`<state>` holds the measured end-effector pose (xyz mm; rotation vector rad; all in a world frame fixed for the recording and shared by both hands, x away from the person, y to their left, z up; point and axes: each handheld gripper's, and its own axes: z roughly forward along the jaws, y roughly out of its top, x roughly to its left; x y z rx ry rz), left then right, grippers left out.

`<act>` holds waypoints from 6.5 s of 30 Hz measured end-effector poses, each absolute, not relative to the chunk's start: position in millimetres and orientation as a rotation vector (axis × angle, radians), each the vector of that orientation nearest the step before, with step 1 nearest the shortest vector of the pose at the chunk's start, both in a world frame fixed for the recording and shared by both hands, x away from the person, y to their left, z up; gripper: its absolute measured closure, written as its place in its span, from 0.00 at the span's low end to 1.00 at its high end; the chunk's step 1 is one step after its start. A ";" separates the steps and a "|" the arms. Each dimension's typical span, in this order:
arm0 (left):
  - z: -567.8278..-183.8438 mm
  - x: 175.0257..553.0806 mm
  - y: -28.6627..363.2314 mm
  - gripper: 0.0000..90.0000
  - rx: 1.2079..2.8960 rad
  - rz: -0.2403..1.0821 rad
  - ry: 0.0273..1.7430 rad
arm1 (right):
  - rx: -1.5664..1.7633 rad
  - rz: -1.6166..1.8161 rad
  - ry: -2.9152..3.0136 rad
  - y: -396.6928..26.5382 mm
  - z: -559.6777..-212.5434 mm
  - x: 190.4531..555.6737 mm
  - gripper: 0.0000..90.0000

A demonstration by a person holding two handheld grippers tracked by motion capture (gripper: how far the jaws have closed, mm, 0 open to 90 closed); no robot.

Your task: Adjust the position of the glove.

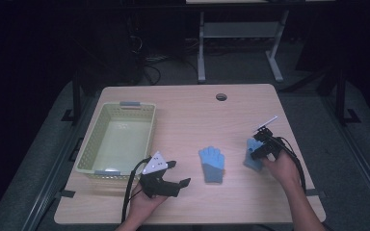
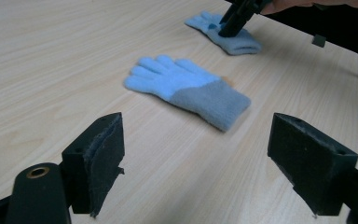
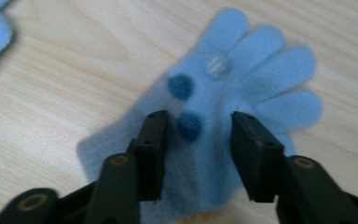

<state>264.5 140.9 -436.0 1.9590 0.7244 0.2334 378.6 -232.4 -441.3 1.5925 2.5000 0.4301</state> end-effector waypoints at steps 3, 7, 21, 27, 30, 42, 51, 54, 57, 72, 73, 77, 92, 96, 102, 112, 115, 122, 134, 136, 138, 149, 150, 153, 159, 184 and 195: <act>-434.7 262.9 140.9 0.21 1.953 0.241 0.719 | 1.580 0.442 2.516 -232.4 -441.0 378.1 0.72; -435.7 263.6 141.4 0.21 1.957 0.238 0.723 | 1.573 0.463 2.527 -234.4 -440.6 377.2 0.82; -436.3 263.0 141.0 0.21 1.953 0.239 0.728 | 1.504 0.625 2.508 -238.6 -413.2 362.9 0.88; -436.0 262.3 141.2 0.21 1.949 0.239 0.728 | 1.432 0.691 2.503 -232.2 -395.1 354.8 0.88; -436.3 262.7 141.2 0.21 1.947 0.236 0.731 | 1.398 0.716 2.507 -226.9 -388.4 351.7 0.88; -436.7 263.3 141.6 0.21 1.950 0.234 0.732 | 1.245 0.777 2.572 -193.3 -369.6 344.8 0.88; -435.0 262.2 142.7 0.21 1.938 0.250 0.726 | 1.144 0.814 2.630 -164.7 -364.2 339.4 0.88; -434.7 263.3 143.6 0.21 1.942 0.250 0.730 | 1.108 0.822 2.650 -155.3 -364.2 338.3 0.88; -435.1 263.3 143.8 0.21 1.936 0.245 0.732 | 1.079 0.815 2.676 -145.4 -366.8 337.9 0.87; -434.8 263.5 143.9 0.21 1.928 0.242 0.733 | 0.994 0.776 2.805 -119.8 -388.5 342.6 0.86; -434.9 263.4 143.7 0.21 1.927 0.242 0.732 | 0.996 0.773 2.811 -119.1 -389.7 342.2 0.86; -435.3 263.1 142.9 0.21 1.935 0.240 0.732 | 0.980 0.757 2.827 -115.0 -393.7 342.1 0.86; -434.5 263.3 144.2 0.21 1.928 0.246 0.733 | 0.935 0.666 2.834 -107.2 -414.3 344.7 0.84; -435.1 263.0 143.2 0.21 1.935 0.243 0.730 | 0.936 0.663 2.826 -106.7 -416.4 345.9 0.82; -435.5 262.8 142.5 0.21 1.935 0.243 0.728 | 0.965 0.664 2.820 -106.2 -422.7 348.7 0.77; -436.3 263.0 142.2 0.21 1.944 0.240 0.730 | 1.056 0.776 2.735 -116.4 -419.3 348.5 0.67; -436.4 262.4 141.2 0.21 1.943 0.238 0.731 | 1.072 0.842 2.710 -118.0 -416.5 347.6 0.80; -437.7 262.4 139.9 0.21 1.952 0.229 0.729 | 1.070 0.809 2.753 -108.4 -431.3 348.7 0.90; -441.0 263.5 137.0 0.22 1.954 0.187 0.744 | 1.171 0.919 2.724 -122.8 -432.8 342.5 0.66; -441.6 264.1 135.5 0.22 1.946 0.169 0.755 | 1.222 0.956 2.719 -127.0 -431.9 341.1 0.63; -441.9 264.9 133.9 0.23 1.941 0.154 0.768 | 1.259 0.998 2.703 -132.1 -430.4 339.0 0.57; -441.3 283.4 112.8 0.25 1.913 -0.039 0.920 | 1.462 1.161 2.569 -161.0 -433.0 326.3 0.45; -441.7 285.6 111.4 0.26 1.910 -0.056 0.931 | 1.482 1.172 2.557 -163.8 -433.5 325.6 0.45; -444.1 296.4 103.8 0.26 1.902 -0.123 0.992 | 1.527 1.205 2.540 -168.4 -436.6 324.5 0.43; -459.4 313.9 97.1 0.28 1.869 -0.215 1.124 | 1.576 1.252 2.518 -170.9 -449.9 322.2 0.44; -478.6 322.2 80.5 0.52 1.779 -0.415 1.232 | 1.721 1.381 2.430 -174.6 -472.1 311.9 0.55; -482.5 325.8 80.2 0.65 1.766 -0.459 1.248 | 1.725 1.392 2.406 -169.7 -474.4 308.3 0.63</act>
